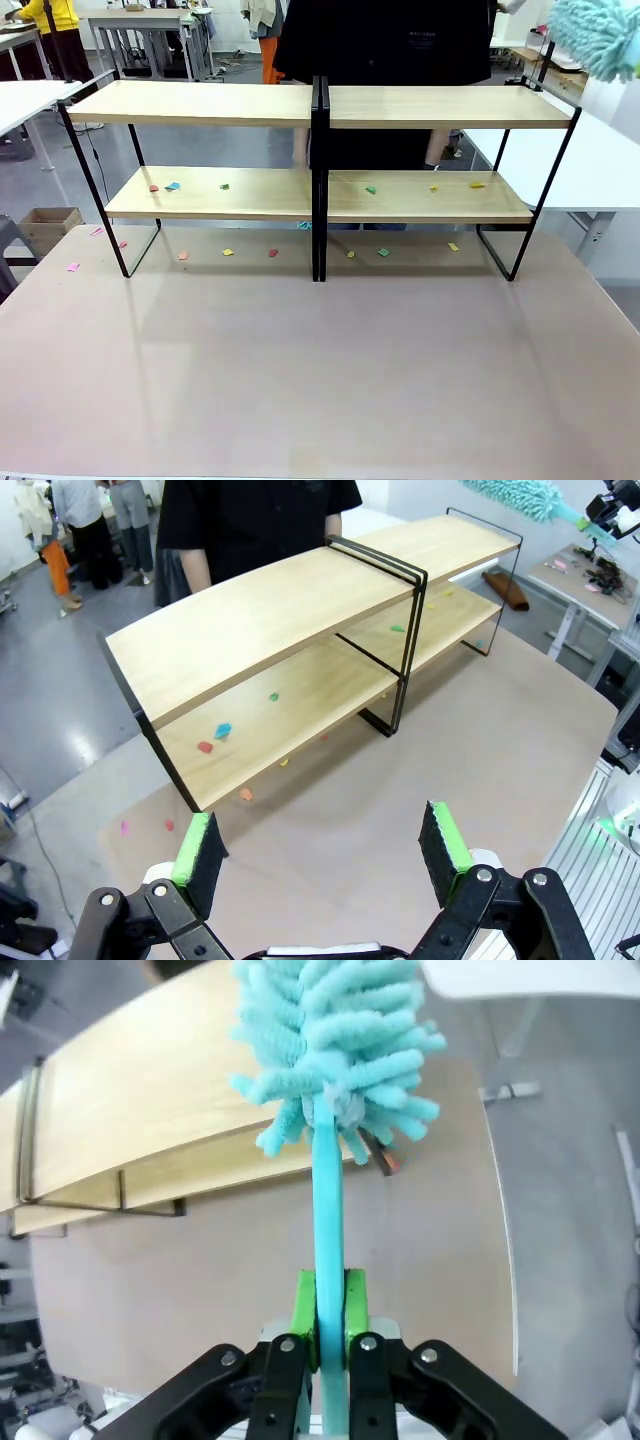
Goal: Clean the shelves.
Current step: Clean a randomly selected level of the Shelf with the Duster.
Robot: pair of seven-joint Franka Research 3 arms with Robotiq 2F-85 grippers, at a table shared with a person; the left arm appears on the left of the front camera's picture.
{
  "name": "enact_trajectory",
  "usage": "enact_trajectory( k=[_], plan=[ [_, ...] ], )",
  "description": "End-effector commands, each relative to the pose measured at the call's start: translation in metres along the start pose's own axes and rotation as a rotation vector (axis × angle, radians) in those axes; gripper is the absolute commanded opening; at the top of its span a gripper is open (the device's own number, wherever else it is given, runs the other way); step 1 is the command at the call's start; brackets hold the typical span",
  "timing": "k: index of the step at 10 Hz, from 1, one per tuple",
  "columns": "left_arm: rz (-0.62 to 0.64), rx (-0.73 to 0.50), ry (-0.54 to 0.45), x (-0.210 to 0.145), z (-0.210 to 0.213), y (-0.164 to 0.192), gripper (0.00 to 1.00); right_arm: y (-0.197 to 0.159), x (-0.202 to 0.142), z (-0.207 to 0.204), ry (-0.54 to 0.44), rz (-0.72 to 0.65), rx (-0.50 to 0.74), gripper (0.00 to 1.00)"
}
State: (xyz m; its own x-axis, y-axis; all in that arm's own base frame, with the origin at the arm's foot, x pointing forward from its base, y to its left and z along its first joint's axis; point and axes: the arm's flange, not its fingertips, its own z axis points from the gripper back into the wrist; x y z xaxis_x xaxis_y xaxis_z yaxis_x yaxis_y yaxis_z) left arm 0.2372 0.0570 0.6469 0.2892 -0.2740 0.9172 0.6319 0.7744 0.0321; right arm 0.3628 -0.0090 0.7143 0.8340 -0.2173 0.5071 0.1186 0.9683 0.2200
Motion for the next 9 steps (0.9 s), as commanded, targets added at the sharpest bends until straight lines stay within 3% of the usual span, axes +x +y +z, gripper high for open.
enact_trajectory(
  k=[1, 3, 4, 8, 9],
  plan=[
    [0.001, -0.007, -0.006, -0.001, -0.001, 0.0, 1.0, -0.003, -0.011, -0.01, 0.082, 0.049, 0.145, 0.12],
    [0.001, -0.007, -0.006, -0.001, -0.001, 0.0, 1.0, -0.021, -0.015, -0.002, 0.208, 0.083, 0.284, 0.12],
    [0.001, -0.007, -0.006, -0.001, -0.001, 0.0, 1.0, -0.042, -0.017, 0.01, 0.335, 0.148, 0.367, 0.12],
    [0.001, -0.007, -0.006, -0.001, -0.001, 0.0, 1.0, -0.175, -0.04, 0.072, 0.631, 0.365, 0.714, 0.12],
    [0.001, -0.007, -0.006, -0.001, -0.001, 0.0, 1.0, -0.202, -0.052, 0.079, 0.762, 0.388, 0.709, 0.12]
  ],
)
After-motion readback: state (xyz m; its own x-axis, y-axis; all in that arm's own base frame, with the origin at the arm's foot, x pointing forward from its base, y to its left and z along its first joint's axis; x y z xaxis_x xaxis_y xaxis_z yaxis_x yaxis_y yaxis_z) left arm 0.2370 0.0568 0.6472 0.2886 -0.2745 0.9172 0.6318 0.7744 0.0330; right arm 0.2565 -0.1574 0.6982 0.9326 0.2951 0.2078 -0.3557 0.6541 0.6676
